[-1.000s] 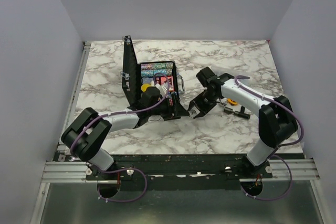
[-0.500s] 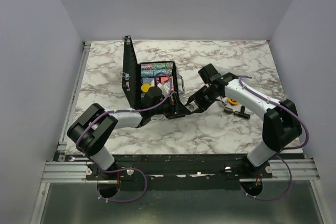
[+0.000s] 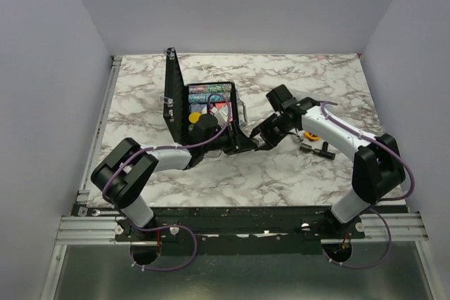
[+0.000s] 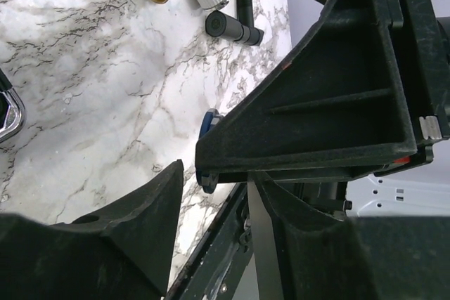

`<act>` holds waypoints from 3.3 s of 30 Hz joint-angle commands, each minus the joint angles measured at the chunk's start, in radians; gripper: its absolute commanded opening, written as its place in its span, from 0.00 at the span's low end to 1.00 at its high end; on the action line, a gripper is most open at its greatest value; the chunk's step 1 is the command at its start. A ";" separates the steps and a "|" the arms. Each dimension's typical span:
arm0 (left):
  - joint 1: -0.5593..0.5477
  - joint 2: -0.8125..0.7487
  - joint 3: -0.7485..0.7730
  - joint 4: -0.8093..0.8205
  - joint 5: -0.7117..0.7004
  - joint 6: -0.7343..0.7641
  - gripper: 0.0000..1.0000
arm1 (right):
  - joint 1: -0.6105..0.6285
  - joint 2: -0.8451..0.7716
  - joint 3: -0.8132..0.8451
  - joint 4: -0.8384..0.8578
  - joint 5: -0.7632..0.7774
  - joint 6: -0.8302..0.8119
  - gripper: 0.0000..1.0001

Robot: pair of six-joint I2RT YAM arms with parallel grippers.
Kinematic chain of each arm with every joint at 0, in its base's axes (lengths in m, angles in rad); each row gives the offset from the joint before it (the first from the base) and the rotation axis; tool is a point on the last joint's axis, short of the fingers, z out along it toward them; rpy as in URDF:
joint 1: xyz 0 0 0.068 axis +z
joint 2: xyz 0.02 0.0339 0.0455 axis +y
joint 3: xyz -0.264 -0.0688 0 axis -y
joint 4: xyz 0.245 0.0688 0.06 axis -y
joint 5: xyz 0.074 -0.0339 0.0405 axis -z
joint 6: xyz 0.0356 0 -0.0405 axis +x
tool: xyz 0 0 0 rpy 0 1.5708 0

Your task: Pack up texas hold em set

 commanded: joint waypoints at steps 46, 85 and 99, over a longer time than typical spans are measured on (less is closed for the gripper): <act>0.070 0.221 0.770 -1.235 -0.508 0.531 0.00 | -0.276 -0.511 -0.335 0.284 0.222 -0.801 1.00; 0.071 0.327 0.924 -1.313 -0.561 0.511 0.37 | -0.276 -0.617 -0.462 0.400 0.141 -0.879 1.00; 0.096 0.018 0.900 -1.287 -0.517 0.630 0.71 | -0.275 -0.618 -0.486 0.449 0.071 -0.883 1.00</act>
